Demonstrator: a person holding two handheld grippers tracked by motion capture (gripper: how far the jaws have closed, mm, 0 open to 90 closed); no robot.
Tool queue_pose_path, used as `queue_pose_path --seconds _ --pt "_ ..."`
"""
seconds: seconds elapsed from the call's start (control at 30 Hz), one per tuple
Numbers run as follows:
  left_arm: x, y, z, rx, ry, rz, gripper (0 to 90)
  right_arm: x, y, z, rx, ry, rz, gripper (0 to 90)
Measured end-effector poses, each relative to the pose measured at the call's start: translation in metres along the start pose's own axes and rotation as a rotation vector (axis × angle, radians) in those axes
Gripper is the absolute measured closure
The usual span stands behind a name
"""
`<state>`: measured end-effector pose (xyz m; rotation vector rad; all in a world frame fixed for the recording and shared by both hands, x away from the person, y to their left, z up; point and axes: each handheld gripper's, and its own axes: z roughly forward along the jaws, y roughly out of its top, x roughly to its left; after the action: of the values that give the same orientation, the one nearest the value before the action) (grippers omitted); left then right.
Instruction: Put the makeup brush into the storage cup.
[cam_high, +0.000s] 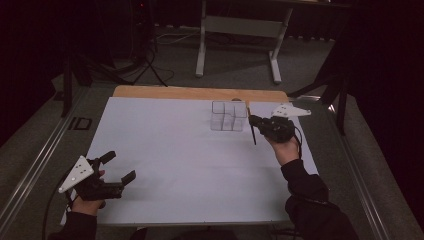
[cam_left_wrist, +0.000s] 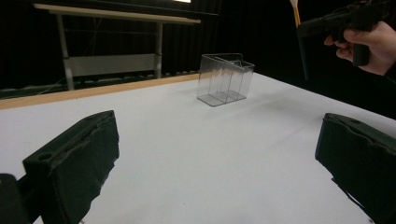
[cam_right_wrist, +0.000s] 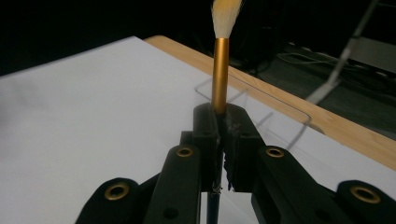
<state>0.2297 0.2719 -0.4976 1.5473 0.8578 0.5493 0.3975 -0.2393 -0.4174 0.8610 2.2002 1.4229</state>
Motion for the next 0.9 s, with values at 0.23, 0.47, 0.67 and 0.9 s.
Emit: queue_pose_path --seconds 0.23,0.47,0.67,0.9 --pt "0.0 0.0 0.0 -0.001 -0.002 -0.003 0.0 0.004 0.009 0.001 -0.045 -0.043 -0.008 83.9" --pt "0.0 0.0 0.0 0.001 -0.004 -0.002 0.0 0.007 0.021 0.006 -0.084 -0.07 -0.024 83.9" --pt "0.0 0.0 0.0 0.0 -0.005 -0.002 0.0 0.004 0.034 0.011 -0.104 -0.081 -0.003 83.9" --pt "0.0 0.0 0.0 0.0 -0.005 -0.003 0.0 0.002 0.049 0.017 -0.112 -0.103 -0.016 83.9"
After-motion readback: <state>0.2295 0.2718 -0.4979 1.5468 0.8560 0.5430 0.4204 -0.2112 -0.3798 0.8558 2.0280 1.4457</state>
